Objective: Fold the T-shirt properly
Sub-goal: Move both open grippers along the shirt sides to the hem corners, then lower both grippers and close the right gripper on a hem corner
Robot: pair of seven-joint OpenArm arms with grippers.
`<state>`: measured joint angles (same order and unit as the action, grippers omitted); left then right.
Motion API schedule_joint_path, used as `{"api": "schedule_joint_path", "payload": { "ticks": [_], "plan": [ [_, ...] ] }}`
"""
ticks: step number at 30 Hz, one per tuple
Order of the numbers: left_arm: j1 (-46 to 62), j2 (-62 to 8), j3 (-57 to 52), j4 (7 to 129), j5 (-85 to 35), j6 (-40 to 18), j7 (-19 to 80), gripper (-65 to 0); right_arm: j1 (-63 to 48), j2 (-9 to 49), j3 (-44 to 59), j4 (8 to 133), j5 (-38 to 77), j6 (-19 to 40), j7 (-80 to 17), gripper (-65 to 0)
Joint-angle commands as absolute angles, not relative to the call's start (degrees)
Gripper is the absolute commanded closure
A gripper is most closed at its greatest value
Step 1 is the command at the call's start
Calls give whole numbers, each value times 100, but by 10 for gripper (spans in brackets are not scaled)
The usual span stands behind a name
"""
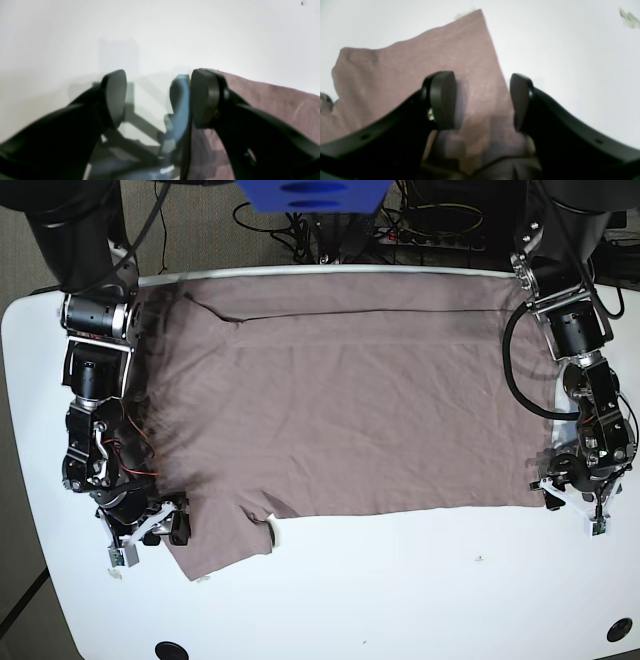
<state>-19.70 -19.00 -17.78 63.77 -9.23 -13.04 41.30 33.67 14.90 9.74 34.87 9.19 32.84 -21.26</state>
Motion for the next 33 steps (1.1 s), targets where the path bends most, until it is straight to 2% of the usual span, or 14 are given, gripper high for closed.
{"api": "schedule_joint_path", "payload": {
  "ticks": [1, 5, 9, 15, 17, 33],
  "plan": [
    [-2054, -1991, -1787, 6549, -963, -1272, 4018, -395, 3466, 1462, 934, 3521, 943, 3332, -2278, -329],
    [-2048, -1978, -1803, 6549, -965, -1282, 4021, -394, 3457, 1457, 998, 3515, 937, 3356, -2282, -320],
    [-2020, -1955, -1799, 6481, -952, -1291, 4057, -391, 3437, 1459, 1096, 3541, 940, 3348, -2255, -259],
    [-2001, -1939, -1782, 6492, -951, -1285, 4068, -389, 3434, 1457, 1132, 3539, 955, 3356, -2260, -112],
    [-1986, -1934, -1758, 6514, -937, -1293, 4112, -392, 3427, 1458, 1040, 3529, 977, 3333, -2292, -7],
    [-1969, -1863, -1741, 6437, -1038, -1348, 4127, -387, 3352, 1453, 982, 3483, 946, 3333, -2318, -26]
  ]
}}
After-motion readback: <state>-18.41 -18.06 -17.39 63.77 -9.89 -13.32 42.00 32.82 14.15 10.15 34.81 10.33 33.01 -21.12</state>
